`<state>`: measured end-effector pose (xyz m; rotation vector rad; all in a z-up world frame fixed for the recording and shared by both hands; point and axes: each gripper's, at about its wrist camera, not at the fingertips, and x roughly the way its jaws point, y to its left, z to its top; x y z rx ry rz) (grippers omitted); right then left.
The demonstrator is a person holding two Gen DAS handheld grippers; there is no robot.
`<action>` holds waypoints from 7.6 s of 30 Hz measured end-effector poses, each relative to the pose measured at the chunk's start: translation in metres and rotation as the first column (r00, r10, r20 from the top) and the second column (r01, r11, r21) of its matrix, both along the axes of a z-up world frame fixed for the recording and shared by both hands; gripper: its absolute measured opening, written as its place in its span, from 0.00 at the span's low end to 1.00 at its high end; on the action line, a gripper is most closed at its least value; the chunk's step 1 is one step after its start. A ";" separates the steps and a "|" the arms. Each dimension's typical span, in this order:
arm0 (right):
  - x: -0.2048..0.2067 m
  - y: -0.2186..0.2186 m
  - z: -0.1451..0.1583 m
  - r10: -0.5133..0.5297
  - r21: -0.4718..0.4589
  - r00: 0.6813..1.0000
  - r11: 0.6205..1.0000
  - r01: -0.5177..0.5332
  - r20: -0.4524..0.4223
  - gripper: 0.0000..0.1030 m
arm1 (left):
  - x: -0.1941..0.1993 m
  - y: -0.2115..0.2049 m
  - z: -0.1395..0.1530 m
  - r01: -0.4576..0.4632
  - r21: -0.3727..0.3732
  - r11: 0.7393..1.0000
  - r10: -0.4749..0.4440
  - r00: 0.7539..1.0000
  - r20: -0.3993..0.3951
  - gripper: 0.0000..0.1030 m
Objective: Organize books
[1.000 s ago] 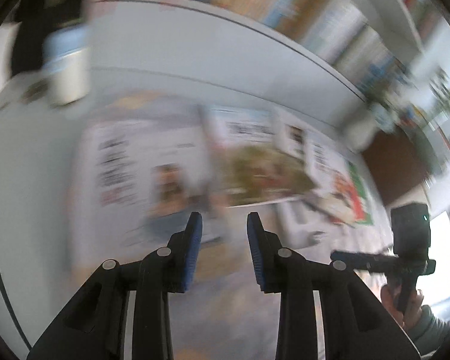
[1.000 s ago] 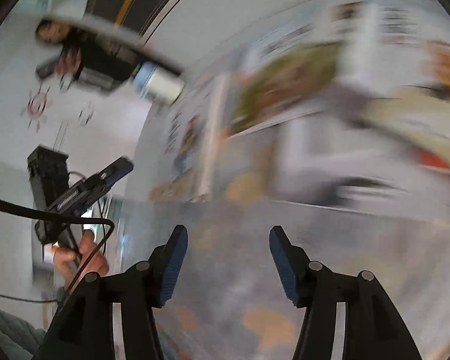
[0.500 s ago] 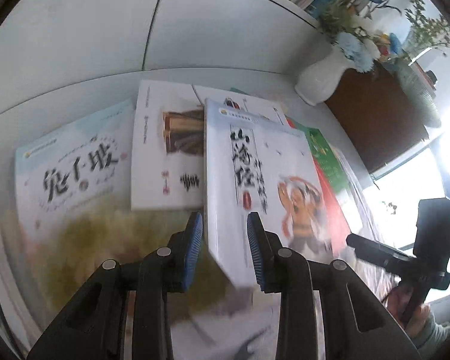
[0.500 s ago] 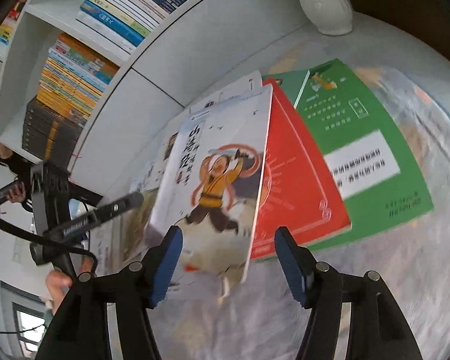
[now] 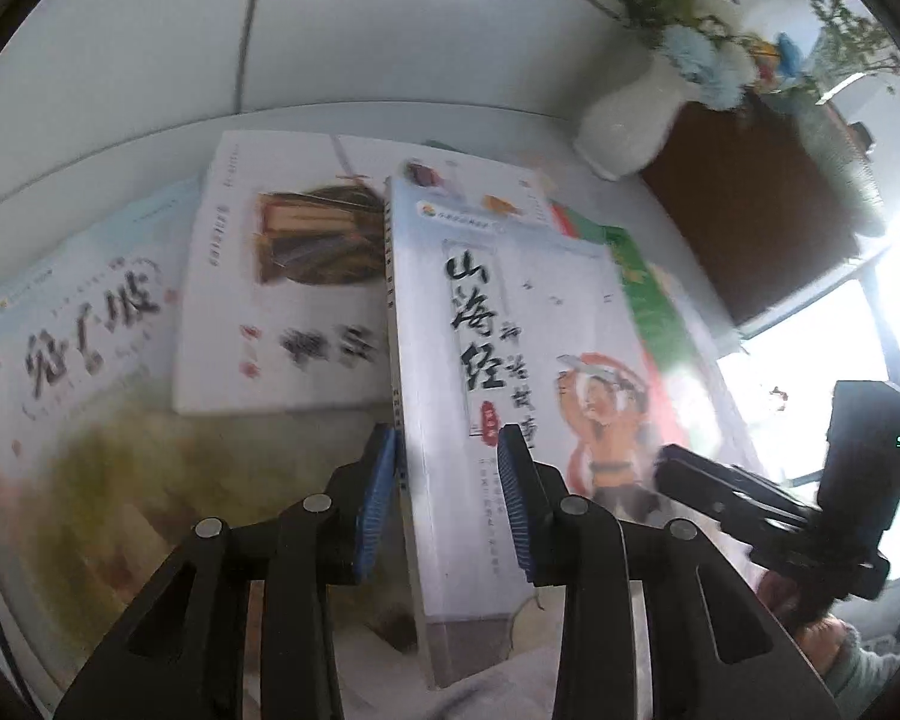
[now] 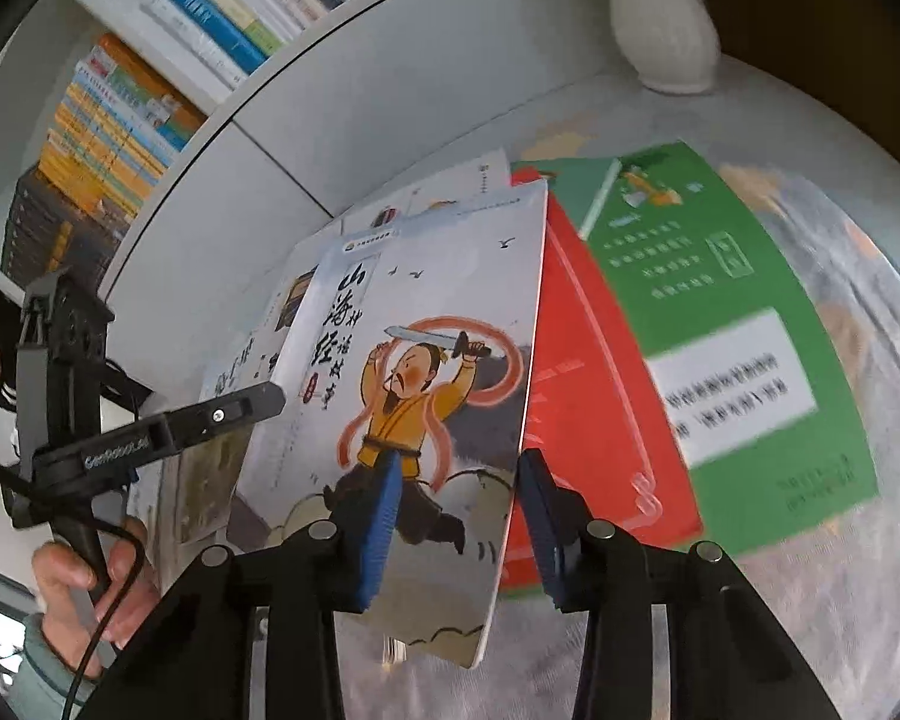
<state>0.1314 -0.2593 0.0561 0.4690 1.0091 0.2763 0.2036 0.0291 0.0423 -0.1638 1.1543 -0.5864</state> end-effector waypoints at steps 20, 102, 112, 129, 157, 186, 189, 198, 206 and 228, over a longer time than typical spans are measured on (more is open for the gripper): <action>-0.203 -0.069 -0.014 -0.038 -0.060 0.989 0.998 0.030 -0.146 0.39 | -0.221 -0.026 -0.041 0.089 -0.035 0.995 -0.093 0.988 -0.122 0.25; -0.209 0.092 0.086 0.463 -0.330 0.870 0.858 -0.393 0.169 0.18 | -0.219 0.116 0.045 -0.189 -0.287 0.939 0.202 0.979 0.017 0.09; -0.131 0.246 0.066 0.690 -0.251 0.701 0.722 -0.645 0.181 0.18 | -0.219 0.265 0.034 -0.530 -0.259 0.808 0.555 0.831 0.033 0.10; -0.063 0.341 -0.015 0.728 -0.040 0.685 0.685 -0.727 0.029 0.23 | -0.207 0.342 -0.026 -0.724 -0.184 0.664 0.725 0.684 -0.076 0.14; -0.100 0.033 -0.008 0.179 0.154 0.982 0.974 -0.168 -0.064 0.59 | -0.157 0.196 0.040 -0.465 0.010 0.885 0.462 0.881 0.104 0.53; 0.102 0.006 -0.015 0.124 -0.189 0.992 0.975 -0.118 0.022 0.49 | 0.074 0.036 -0.013 -0.287 0.105 0.952 0.285 0.958 0.034 0.53; 0.104 0.010 -0.013 0.131 -0.203 0.991 0.971 -0.124 0.024 0.58 | 0.054 0.019 -0.011 -0.219 0.159 0.963 0.212 0.976 0.058 0.53; 0.032 -0.016 -0.018 0.157 -0.321 0.987 0.935 -0.154 -0.019 0.58 | -0.082 -0.010 0.002 -0.019 0.070 0.997 0.018 1.000 0.014 0.53; -0.059 -0.104 -0.014 -0.009 -0.305 0.997 0.952 -0.016 -0.080 0.58 | -0.213 -0.069 0.010 0.277 -0.204 0.939 -0.301 0.948 -0.100 0.52; -0.248 -0.124 -0.014 -0.202 -0.165 0.977 0.968 0.189 -0.070 0.57 | -0.153 -0.041 -0.007 0.352 -0.077 0.933 -0.360 0.916 -0.177 0.62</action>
